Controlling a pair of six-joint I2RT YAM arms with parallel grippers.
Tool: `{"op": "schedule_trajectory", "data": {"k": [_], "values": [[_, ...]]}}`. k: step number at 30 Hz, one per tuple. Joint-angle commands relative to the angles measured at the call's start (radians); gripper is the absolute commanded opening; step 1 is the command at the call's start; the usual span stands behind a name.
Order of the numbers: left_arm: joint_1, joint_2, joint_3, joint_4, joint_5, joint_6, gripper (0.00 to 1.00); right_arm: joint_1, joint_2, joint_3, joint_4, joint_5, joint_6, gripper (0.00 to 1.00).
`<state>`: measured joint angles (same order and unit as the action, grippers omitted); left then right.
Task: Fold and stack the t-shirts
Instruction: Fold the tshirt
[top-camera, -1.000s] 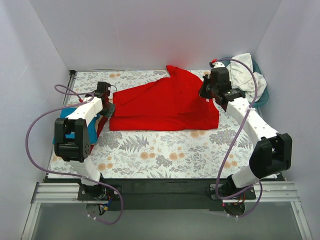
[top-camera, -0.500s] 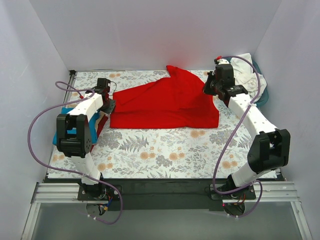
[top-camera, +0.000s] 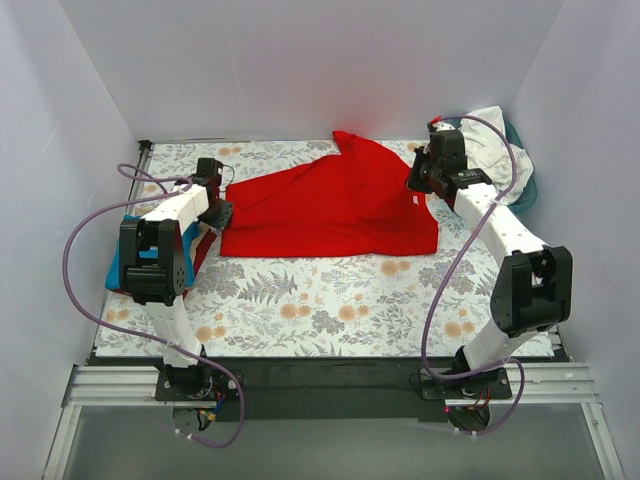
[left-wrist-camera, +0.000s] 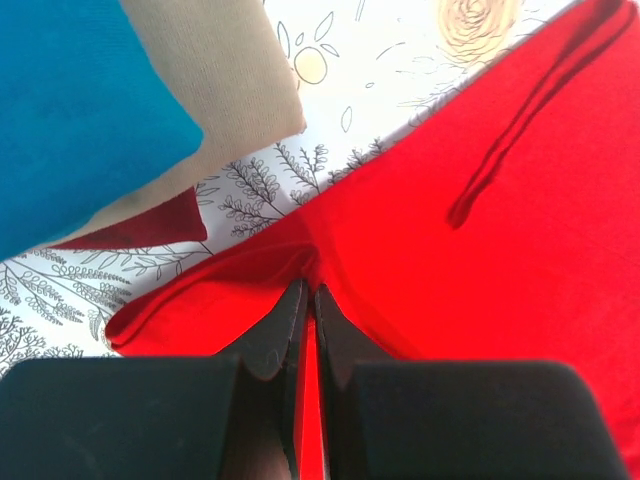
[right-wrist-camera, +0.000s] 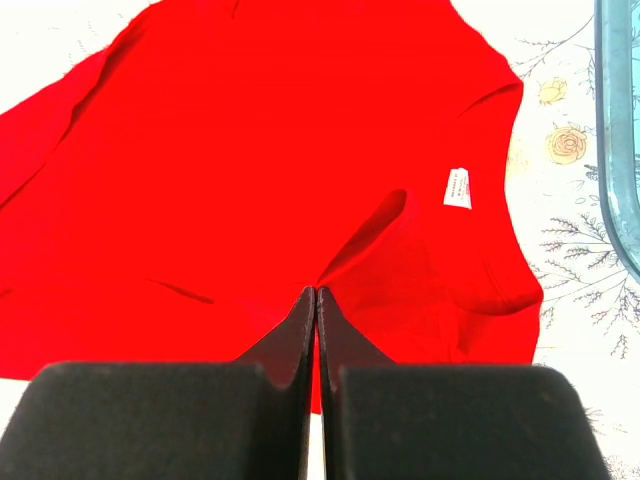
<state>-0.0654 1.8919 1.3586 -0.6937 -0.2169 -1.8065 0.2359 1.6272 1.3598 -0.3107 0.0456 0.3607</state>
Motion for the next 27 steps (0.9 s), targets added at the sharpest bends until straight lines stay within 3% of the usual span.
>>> {"op": "schedule_trajectory", "data": {"k": [1,9,14,15,17,19,20,23,27], "values": [[0.01,-0.005,0.037,0.023,0.013,0.015,0.0,-0.009,0.016,0.05,0.048,-0.015,-0.009,0.01],[0.027,0.019,0.04,0.06,0.051,0.045,0.0,-0.026,0.085,0.085,0.061,-0.035,-0.006,0.01],[0.044,0.003,0.013,0.125,0.071,0.061,0.06,-0.033,0.152,0.127,0.068,-0.072,-0.005,0.01],[0.049,0.001,0.011,0.129,0.077,0.068,0.09,-0.032,0.166,0.149,0.068,-0.078,-0.005,0.01],[0.058,0.003,0.013,0.134,0.085,0.078,0.26,-0.035,0.206,0.171,0.068,-0.087,-0.005,0.01],[0.061,-0.004,0.007,0.134,0.085,0.094,0.33,-0.035,0.235,0.203,0.067,-0.108,-0.005,0.01],[0.061,-0.022,0.001,0.138,0.083,0.098,0.38,-0.035,0.264,0.214,0.067,-0.113,-0.005,0.19],[0.061,-0.08,-0.036,0.148,0.086,0.111,0.44,-0.04,0.327,0.265,0.065,-0.116,-0.003,0.54],[0.056,-0.181,-0.125,0.126,0.108,0.096,0.44,-0.069,0.388,0.369,0.001,-0.131,0.0,0.75]]}}
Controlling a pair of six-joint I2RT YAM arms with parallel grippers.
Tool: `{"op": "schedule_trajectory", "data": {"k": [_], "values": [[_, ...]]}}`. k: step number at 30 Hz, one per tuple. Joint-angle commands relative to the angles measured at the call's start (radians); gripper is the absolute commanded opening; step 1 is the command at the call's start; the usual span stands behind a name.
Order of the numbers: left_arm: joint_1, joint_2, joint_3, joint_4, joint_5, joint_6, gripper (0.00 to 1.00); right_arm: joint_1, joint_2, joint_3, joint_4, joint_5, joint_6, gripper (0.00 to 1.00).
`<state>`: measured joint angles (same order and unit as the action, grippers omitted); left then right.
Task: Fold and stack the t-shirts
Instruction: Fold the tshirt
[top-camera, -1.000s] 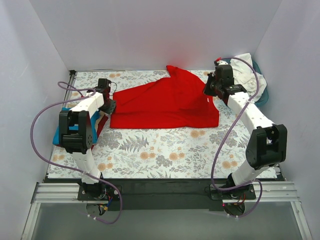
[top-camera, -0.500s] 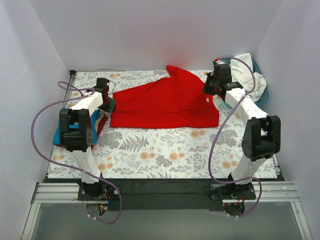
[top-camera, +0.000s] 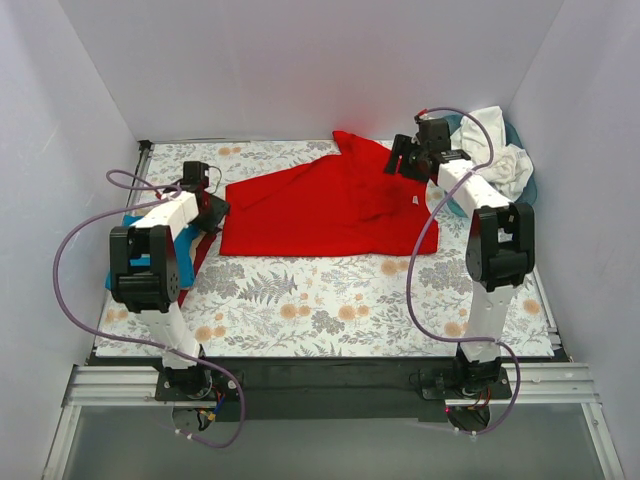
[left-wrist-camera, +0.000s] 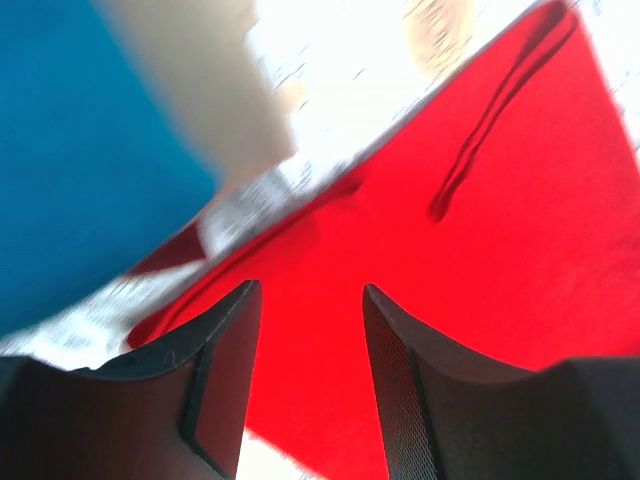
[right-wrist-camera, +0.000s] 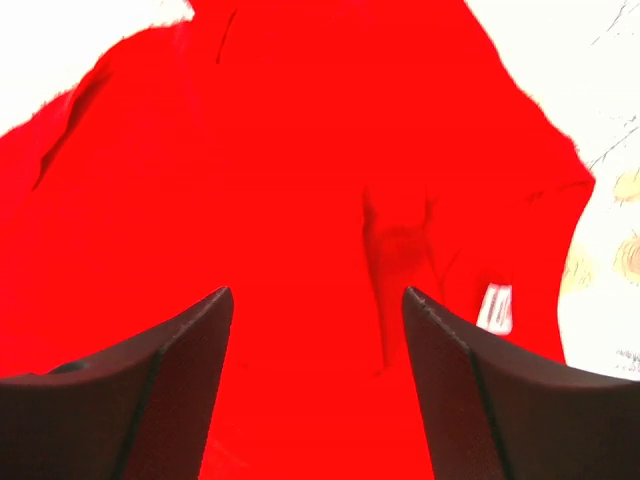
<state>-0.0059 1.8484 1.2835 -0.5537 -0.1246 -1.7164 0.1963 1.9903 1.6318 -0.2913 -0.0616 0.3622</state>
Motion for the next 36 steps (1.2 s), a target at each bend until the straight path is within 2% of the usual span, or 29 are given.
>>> {"op": "schedule_trajectory", "data": {"k": [1,4,8,9,11,12,15,19,21,24,26,36], "values": [[-0.006,-0.159,-0.071,-0.043,0.002,-0.003,0.44,-0.031,0.025,0.109,-0.034,-0.026,0.0,0.76],[-0.012,-0.242,-0.154,-0.123,-0.076,-0.061,0.45,-0.034,-0.048,0.056,-0.06,-0.009,0.018,0.76],[-0.014,-0.339,-0.281,-0.131,-0.115,-0.097,0.45,-0.032,-0.287,-0.197,-0.059,0.037,0.057,0.72],[-0.014,-0.351,-0.297,-0.106,-0.109,-0.098,0.45,-0.034,-0.329,-0.317,-0.048,0.046,0.061,0.71],[-0.014,-0.35,-0.32,-0.086,-0.084,-0.092,0.45,-0.035,-0.44,-0.43,-0.017,0.049,0.084,0.68],[-0.016,-0.341,-0.319,-0.084,-0.063,-0.089,0.45,-0.035,-0.473,-0.522,-0.002,0.045,0.089,0.68],[-0.014,-0.308,-0.331,-0.052,-0.056,-0.098,0.43,-0.044,-0.556,-0.654,0.024,0.049,0.096,0.65],[-0.014,-0.265,-0.334,-0.008,-0.059,-0.104,0.42,-0.093,-0.585,-0.739,0.06,-0.006,0.106,0.59],[-0.014,-0.242,-0.335,0.055,-0.052,-0.091,0.37,-0.116,-0.579,-0.753,0.083,-0.024,0.103,0.57],[-0.014,-0.209,-0.331,0.084,-0.017,-0.091,0.34,-0.136,-0.549,-0.768,0.107,-0.044,0.106,0.56],[-0.014,-0.17,-0.342,0.094,-0.006,-0.104,0.27,-0.147,-0.519,-0.777,0.125,-0.059,0.11,0.56],[-0.014,-0.16,-0.343,0.078,-0.029,-0.109,0.11,-0.161,-0.484,-0.805,0.145,-0.012,0.107,0.59]]}}
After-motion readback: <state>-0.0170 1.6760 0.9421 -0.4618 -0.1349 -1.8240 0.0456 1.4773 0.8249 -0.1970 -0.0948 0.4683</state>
